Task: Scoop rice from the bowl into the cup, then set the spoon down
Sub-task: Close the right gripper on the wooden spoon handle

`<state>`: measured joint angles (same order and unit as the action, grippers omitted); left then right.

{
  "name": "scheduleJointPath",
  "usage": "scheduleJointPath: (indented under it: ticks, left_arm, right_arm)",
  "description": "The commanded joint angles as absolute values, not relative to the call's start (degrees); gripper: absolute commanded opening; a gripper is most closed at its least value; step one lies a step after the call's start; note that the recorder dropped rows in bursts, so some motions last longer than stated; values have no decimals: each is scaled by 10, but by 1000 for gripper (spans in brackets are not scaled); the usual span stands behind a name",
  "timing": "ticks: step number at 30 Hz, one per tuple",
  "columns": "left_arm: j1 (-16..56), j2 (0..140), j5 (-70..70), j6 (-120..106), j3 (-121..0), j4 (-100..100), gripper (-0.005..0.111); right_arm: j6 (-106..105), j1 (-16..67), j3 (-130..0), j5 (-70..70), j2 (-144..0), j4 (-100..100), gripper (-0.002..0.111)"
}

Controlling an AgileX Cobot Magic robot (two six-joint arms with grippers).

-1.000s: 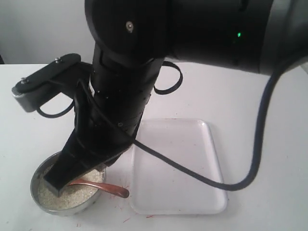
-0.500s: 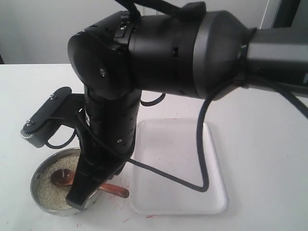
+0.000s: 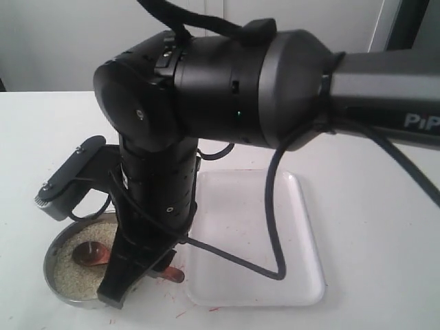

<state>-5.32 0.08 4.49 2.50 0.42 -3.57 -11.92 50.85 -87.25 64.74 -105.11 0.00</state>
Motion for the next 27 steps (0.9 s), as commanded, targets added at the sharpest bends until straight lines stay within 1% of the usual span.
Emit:
scheduleJointPath:
  ticks: [1,4,6,7,9,17,27]
  left_arm:
    - [-49,0,47,28,0,-38,14]
    - [-49,0,47,28,0,-38,14]
    - [-49,0,47,28,0,-38,14]
    - [-49,0,47,28,0,-38,14]
    - [-49,0,47,28,0,-38,14]
    - [-49,0,47,28,0,-38,14]
    - [-49,0,47,28,0,-38,14]
  right_arm:
    - [-132,509,-873,648,-1072,0,38]
    - [-132,509,-873,638,-1088,0,39]
    - [-132,509,-873,627,-1096,0,42]
    - [-130,509,-873,618,-1100,0,45]
    - [-129,509,-873,609,-1101,0,47]
    - [-122,508,-873,579,-1105,0,47]
    - [-115,508,-873,576,-1122,-23,46]
